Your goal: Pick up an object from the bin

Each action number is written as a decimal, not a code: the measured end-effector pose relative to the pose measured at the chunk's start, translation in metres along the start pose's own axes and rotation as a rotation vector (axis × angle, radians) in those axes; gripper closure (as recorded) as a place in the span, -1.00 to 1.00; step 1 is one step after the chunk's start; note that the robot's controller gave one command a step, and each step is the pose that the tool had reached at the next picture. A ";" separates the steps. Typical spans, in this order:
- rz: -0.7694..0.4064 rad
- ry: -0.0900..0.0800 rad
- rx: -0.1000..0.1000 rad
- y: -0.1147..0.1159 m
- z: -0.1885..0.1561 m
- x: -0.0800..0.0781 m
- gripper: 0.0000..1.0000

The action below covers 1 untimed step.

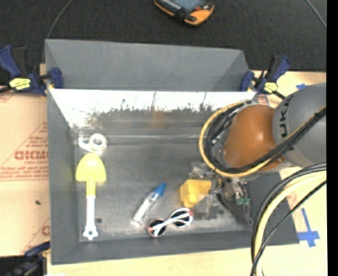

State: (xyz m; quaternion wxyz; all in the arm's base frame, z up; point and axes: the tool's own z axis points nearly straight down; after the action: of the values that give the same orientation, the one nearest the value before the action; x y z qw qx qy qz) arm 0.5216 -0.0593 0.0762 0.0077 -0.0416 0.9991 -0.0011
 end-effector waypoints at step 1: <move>0.004 0.001 0.000 0.005 0.000 0.000 -1.00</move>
Offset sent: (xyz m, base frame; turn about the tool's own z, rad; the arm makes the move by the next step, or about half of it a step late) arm 0.0012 0.0285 0.0324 -0.1509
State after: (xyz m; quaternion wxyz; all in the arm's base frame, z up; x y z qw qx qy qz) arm 0.5213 -0.0544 0.0760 0.0074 -0.0398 0.9992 -0.0010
